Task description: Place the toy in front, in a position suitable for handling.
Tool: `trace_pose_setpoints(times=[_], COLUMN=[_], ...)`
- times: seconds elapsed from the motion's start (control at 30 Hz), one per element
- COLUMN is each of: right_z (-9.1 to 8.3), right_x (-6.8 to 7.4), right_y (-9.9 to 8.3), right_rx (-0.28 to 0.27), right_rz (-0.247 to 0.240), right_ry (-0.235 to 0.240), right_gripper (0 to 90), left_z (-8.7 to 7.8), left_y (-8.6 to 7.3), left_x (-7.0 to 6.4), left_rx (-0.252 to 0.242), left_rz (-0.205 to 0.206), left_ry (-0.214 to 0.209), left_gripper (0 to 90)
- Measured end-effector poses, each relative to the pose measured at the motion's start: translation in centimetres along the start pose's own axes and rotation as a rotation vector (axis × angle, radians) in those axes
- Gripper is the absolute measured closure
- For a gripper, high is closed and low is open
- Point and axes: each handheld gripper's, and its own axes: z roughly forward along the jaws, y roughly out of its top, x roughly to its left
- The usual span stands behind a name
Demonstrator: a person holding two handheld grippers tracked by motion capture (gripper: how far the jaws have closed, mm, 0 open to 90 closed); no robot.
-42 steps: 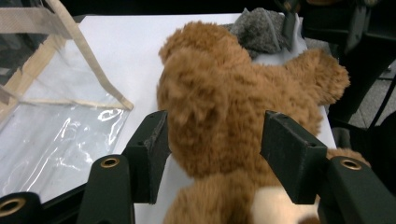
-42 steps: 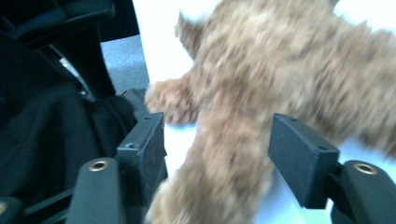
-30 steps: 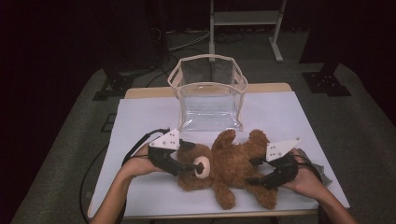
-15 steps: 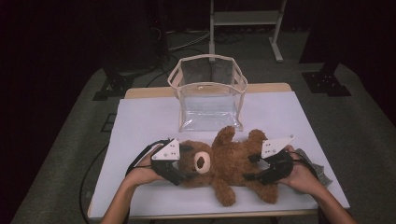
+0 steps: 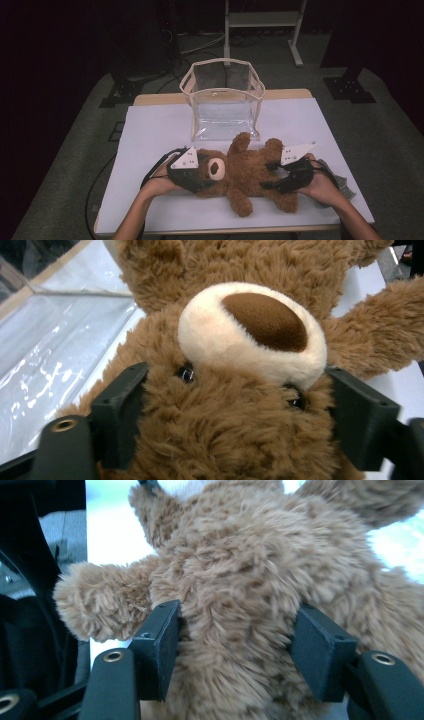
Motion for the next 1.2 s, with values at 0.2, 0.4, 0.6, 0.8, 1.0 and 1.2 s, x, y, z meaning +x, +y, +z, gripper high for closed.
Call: trace_pose_setpoints(times=[0.2, 0.4, 0.6, 0.8, 1.0, 1.2], right_z=[-3.4, -6.6, -7.4, -5.7, -5.8, -7.1], right_x=[-0.8, -2.7, -4.7, -5.5, -5.7, -4.8], right_y=[-1.0, -4.2, -8.1, -10.5, -10.6, -8.2], right_rx=[-0.043, 0.0, 0.077, 0.161, 0.15, 0.063], right_rz=[0.055, 0.14, 0.229, 0.247, 0.289, 0.278], right_ry=[-0.054, -0.186, -0.284, -0.315, -0.3, -0.207], right_gripper=[36.4, 35.6, 35.5, 42.3, 71.1, 73.3], left_z=[-0.1, -0.2, -0.3, -0.5, -0.5, -0.5], left_y=[-0.1, -0.1, -0.1, -0.1, -0.1, -0.1], left_x=[-0.1, -0.1, -0.3, -0.4, -0.5, -0.5], left_rx=[0.004, 0.005, 0.006, 0.0, 0.001, 0.0], left_rz=[-0.007, -0.006, -0.007, -0.007, -0.006, -0.01], left_ry=[0.003, 0.004, 0.001, -0.009, -0.005, -0.007], left_gripper=[23.4, 22.7, 22.5, 22.5, 22.4, 22.5])
